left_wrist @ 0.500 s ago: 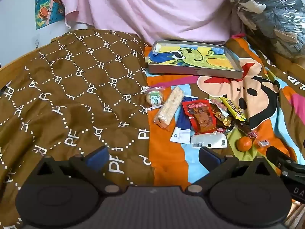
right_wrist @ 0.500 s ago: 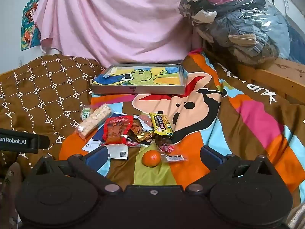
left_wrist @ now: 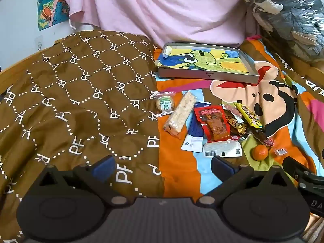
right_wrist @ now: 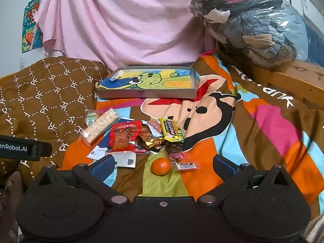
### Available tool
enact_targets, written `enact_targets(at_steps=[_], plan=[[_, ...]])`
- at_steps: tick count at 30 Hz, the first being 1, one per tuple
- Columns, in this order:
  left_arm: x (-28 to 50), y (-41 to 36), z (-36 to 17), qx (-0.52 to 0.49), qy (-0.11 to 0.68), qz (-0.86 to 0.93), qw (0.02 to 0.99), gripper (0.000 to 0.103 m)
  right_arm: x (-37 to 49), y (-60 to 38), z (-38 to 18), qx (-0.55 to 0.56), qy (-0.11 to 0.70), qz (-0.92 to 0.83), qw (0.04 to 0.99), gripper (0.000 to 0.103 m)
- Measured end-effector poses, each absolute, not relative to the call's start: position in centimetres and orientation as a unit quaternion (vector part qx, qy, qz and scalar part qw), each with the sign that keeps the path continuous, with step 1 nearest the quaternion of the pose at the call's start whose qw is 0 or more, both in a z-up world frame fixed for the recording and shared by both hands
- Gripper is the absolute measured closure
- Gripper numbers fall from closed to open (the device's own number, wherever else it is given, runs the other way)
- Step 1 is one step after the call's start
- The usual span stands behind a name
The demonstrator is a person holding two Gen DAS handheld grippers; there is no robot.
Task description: Organize snacks
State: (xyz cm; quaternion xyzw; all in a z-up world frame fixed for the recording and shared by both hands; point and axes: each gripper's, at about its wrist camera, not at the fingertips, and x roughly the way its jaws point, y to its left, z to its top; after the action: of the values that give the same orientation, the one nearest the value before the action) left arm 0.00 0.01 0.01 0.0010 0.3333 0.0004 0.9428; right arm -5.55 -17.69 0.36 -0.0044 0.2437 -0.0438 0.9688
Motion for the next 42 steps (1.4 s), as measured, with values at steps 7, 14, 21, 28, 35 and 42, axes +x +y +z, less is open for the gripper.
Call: enact_targets(at_steps=[7,14,21,28,35,42], plan=[[-0.22,0.05,-0.11,0.0,0.333,0.0,0.943,0.0,-5.32,-17.7,0.87,-0.005,0.247,-0.045,0.968,0.001],[-0.15,0.22,-0.2,0.0,0.334,-0.001,0.943,0.0,-5.32,-17.67,0.88,-0.005,0.247,-0.045,0.968,0.001],[-0.13,0.21,-0.17,-0.001,0.334,-0.001,0.942,0.0,-5.33,-17.67,0.91,-0.005,0.247,-0.045,0.968,0.001],[-0.12,0.2,-0.15,-0.001,0.335,-0.001,0.942,0.0,-5.33,-17.67,0.87,-0.005,0.248,-0.045,0.968,0.001],[-0.11,0.2,-0.15,-0.001,0.335,0.0,0.942,0.0,-5.32,-17.67,0.84,-0.006,0.248,-0.045,0.968,0.001],[-0.11,0.21,-0.15,-0.002,0.335,0.0,0.942,0.0,-5.32,-17.65,0.73,-0.006,0.248,-0.045,0.968,0.001]])
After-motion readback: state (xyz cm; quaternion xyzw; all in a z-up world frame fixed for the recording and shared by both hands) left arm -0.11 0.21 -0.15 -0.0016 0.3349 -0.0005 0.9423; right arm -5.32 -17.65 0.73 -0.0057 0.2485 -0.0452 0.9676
